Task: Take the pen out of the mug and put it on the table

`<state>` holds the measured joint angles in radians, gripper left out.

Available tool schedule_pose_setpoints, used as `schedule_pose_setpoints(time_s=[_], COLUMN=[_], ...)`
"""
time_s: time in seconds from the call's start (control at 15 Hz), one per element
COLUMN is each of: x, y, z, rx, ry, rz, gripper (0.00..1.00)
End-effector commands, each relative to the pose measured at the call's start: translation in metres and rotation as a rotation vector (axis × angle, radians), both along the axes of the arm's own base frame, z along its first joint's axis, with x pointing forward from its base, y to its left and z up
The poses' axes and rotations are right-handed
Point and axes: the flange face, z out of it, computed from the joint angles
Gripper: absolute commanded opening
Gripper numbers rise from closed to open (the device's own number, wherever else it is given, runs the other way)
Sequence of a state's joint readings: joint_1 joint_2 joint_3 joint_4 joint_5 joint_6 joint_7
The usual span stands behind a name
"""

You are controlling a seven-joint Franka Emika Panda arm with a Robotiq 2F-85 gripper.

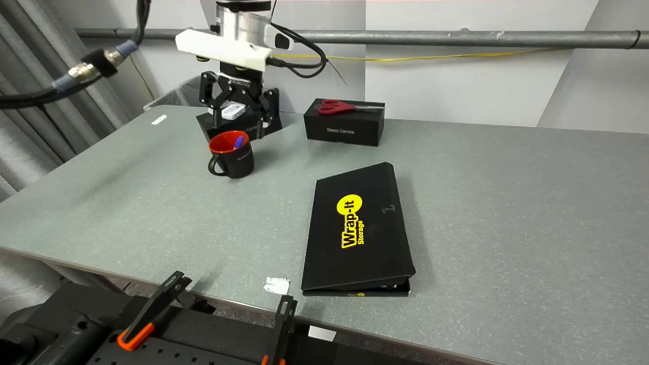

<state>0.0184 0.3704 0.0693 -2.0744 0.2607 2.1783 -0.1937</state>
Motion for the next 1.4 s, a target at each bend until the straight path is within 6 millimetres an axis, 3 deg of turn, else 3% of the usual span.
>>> schedule_pose_setpoints(time_s=[0.0,0.2,0.27,0.33,0.93,1.13,1.33], x=[0.001,0.0,0.001,0.001,0.0,0.0,-0.006], y=[0.005,0.006,0.006,0.006,0.006,0.005,0.008], z=[-0.012,-0.02,-0.021,-0.022,-0.022,-0.019,-0.001], rx=[0.005,0.007,0.009,0.012,0.013,0.01,-0.003], ry=[0.024,0.038,0.036,0.038,0.041,0.035,0.02], rz=[0.008,0.007,0.005,0.004,0.007,0.01,0.024], gripper=[1.0,1.0,0.91,0.74,0.01,0.0,0.0])
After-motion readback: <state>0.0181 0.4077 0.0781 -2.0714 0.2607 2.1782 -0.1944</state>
